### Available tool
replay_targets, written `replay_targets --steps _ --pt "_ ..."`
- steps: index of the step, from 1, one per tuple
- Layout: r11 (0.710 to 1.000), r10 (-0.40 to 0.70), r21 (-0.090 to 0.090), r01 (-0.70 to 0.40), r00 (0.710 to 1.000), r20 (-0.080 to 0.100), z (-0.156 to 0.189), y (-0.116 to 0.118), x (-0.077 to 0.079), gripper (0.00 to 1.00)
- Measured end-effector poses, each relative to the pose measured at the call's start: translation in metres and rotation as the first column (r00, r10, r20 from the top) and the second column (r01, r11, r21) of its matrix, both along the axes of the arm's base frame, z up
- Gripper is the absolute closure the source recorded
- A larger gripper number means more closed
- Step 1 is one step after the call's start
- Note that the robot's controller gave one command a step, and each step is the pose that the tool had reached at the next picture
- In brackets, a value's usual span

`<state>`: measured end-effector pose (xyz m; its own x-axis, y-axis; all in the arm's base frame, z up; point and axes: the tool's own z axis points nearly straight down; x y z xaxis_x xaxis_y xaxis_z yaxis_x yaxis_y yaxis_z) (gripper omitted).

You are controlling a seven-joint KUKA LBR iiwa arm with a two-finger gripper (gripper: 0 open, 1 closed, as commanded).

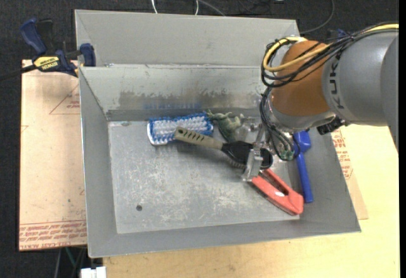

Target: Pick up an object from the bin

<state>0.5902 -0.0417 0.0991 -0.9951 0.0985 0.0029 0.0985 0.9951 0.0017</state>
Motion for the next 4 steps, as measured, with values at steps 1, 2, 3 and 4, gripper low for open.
replay_targets --steps 1,2,3,4 --pt "0.99 -0.139 -0.001 0.139 0.99 0.014 -0.03 0.007 -0.005 0.0" --pt "0.993 -0.119 0.002 0.119 0.993 0.005 -0.029 -0.017 0.004 1.0" --pt "0.993 -0.119 0.002 0.119 0.993 0.006 -0.029 -0.016 0.004 1.0" --pt "0.993 -0.119 0.003 0.119 0.993 -0.001 -0.016 -0.016 0.002 1.0"
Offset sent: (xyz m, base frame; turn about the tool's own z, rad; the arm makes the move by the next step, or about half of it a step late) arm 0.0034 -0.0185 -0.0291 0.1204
